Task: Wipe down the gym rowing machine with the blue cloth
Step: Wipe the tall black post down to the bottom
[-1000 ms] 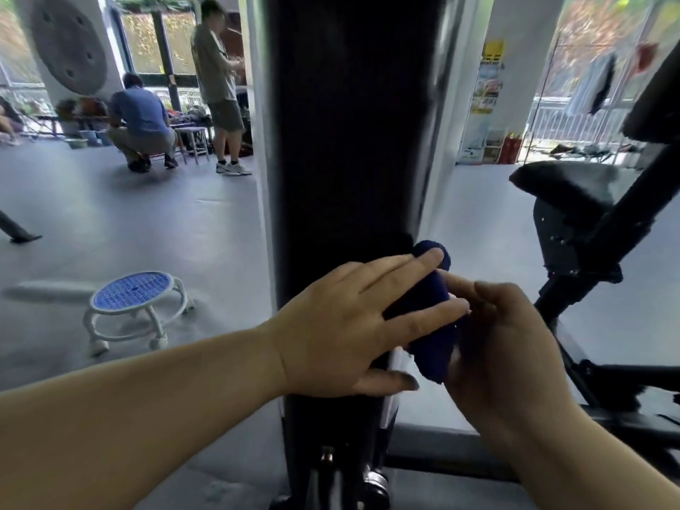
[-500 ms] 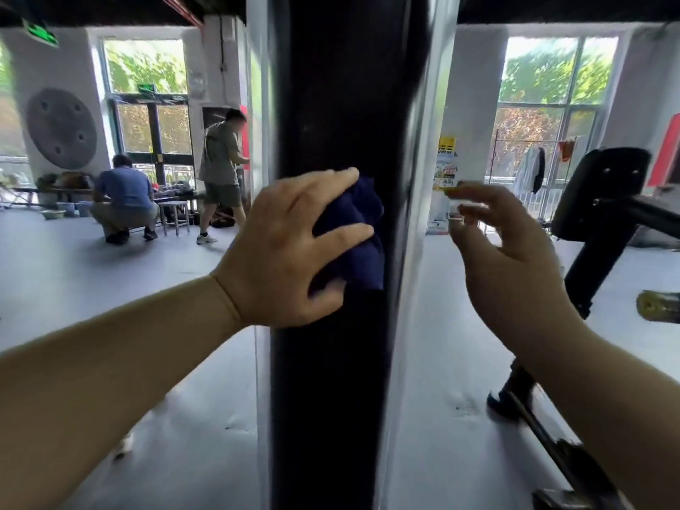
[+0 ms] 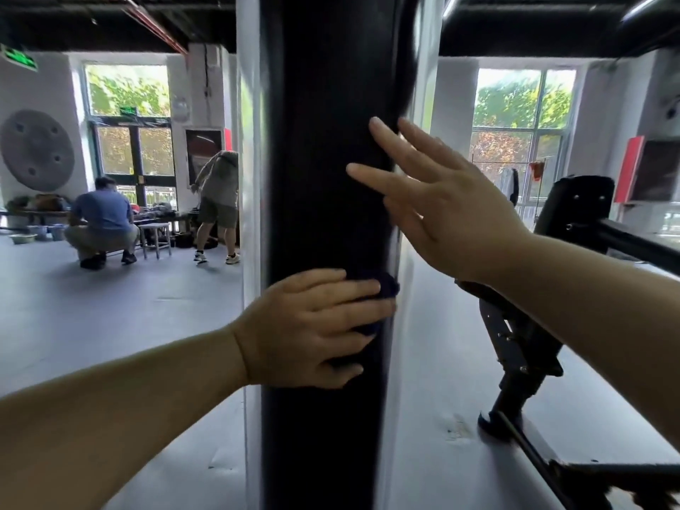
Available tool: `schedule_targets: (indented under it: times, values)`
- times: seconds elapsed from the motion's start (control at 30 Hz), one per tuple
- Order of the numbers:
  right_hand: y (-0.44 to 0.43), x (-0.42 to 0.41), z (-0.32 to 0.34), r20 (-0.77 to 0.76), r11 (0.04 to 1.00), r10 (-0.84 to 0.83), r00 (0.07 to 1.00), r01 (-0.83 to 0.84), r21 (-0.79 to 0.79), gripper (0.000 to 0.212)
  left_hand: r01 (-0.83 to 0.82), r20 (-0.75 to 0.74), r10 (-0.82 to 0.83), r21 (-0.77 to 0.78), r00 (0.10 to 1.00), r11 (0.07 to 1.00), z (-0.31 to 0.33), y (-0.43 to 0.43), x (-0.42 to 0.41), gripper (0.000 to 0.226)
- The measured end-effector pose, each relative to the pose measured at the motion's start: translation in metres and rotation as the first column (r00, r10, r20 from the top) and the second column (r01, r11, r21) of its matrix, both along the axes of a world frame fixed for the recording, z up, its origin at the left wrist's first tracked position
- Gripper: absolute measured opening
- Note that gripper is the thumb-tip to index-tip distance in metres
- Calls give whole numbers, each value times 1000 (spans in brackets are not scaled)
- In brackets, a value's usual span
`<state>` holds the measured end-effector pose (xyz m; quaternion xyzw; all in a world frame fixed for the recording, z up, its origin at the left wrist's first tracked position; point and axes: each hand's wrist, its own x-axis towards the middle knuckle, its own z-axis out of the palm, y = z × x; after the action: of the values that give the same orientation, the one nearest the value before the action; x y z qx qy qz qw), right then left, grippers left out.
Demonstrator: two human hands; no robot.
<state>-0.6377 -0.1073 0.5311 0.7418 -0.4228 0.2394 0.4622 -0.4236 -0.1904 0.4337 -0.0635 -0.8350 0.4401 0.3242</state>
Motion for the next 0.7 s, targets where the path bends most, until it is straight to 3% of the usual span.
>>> schedule_targets:
  times: [0.1,0.17,0.23,0.3,0.33,0.47,0.57,0.63,0.7]
  values:
    - [1,1,2,-45,999,-31,999,30,-16,46,10,236,3,-54,972,998,-22,-3,5,19]
    - [3,1,-1,-64,997,-67,996,65,-39,47,39,273,-6,-115,962,993,-7,-4,7,18]
    - [5,0,-1,-81,995,-88,993,84,-51,48,12,95,0,-125,996,992,23,-2,10,30]
    - [5,-1,4,-94,994,-93,991,87,-60,47,-31,-158,25,-34,987,999,42,-3,13,34]
    - [5,-1,7,-102,994,-90,991,83,-67,47,-27,-197,25,-8,980,1000,41,-4,14,32]
    - [8,0,15,-156,992,-111,982,101,-72,45,23,81,-20,-42,997,999,-19,-6,17,23]
    - [11,2,15,-209,990,-123,970,106,-92,44,79,304,-43,-107,952,991,-7,-8,18,21]
    - [10,6,14,-270,988,-128,954,100,-114,43,83,222,-43,-176,974,981,32,-9,14,27]
    - [8,12,15,-290,984,-152,945,116,-136,45,33,3,-33,-164,999,986,69,-9,11,27]
